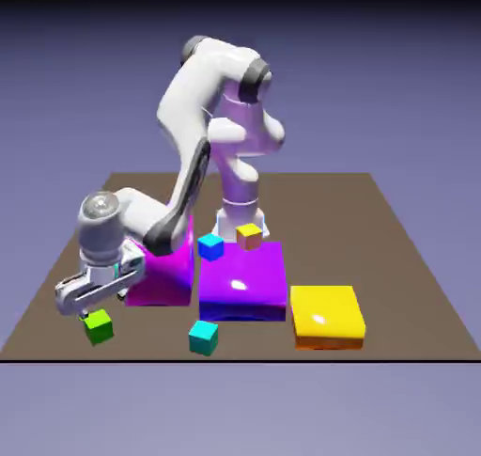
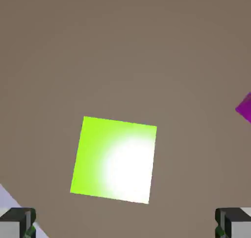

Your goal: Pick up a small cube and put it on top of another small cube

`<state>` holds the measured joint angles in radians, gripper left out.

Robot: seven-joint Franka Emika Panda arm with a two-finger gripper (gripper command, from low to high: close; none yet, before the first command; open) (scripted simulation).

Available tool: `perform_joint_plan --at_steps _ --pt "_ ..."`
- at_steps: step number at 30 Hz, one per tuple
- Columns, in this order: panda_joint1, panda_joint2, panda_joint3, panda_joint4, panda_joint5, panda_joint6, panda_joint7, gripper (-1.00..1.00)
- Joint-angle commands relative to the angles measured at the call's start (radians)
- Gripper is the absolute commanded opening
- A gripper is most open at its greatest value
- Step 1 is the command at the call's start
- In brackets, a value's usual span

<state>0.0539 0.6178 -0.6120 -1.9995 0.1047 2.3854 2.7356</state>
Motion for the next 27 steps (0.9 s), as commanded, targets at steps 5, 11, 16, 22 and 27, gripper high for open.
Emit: perform_joint_plan --at_steps 5,11,16,22,27 --pt "-0.075 0.133 0.071 0.01 0.057 0.125 -0.029 0.0" --pt "-0.002 -0.005 0.006 -0.006 -0.005 0.006 -0.014 -1.0" --pt "-0.033 -0.082 0.095 -0.097 -0.082 0.102 -0.232 -1.0" --pt "-0.071 -0.174 0.202 -0.206 -0.174 0.217 -0.493 -1.0" --pt "-0.102 -0.25 0.29 -0.297 -0.251 0.313 -0.71 -1.0"
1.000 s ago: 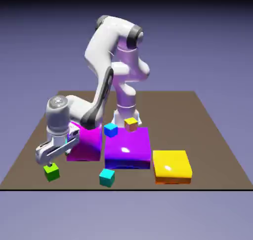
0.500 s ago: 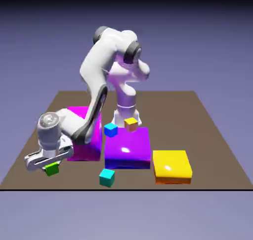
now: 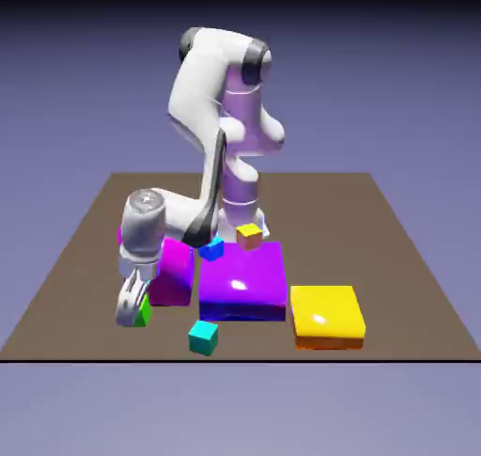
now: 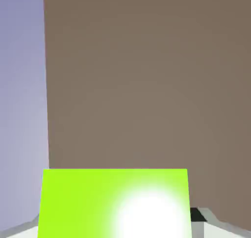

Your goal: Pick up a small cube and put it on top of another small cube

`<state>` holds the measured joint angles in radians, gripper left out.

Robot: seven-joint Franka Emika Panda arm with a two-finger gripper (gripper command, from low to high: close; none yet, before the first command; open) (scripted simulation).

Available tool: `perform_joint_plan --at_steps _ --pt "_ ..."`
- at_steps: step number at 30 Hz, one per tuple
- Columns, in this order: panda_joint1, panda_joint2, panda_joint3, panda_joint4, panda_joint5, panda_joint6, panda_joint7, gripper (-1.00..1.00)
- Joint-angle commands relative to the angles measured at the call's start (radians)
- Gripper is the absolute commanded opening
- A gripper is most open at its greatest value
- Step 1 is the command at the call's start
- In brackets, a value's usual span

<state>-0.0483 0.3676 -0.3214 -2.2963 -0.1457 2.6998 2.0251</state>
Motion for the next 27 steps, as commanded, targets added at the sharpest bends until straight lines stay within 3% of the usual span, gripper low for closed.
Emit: perform_joint_plan --at_steps 1,17,24,25,27 --pt "-0.006 -0.015 0.018 -0.018 -0.015 0.018 -0.043 -1.0" --pt "-0.095 -0.232 0.269 -0.275 -0.232 0.289 -0.658 -1.0" --pt "0.001 0.001 0.147 -0.191 -0.318 0.445 -0.567 -1.0" --pt "0.001 0.001 0.147 -0.191 -0.318 0.445 -0.567 1.0" --pt "-0.014 -0.036 0.166 -0.204 -0.305 0.42 -0.581 1.0"
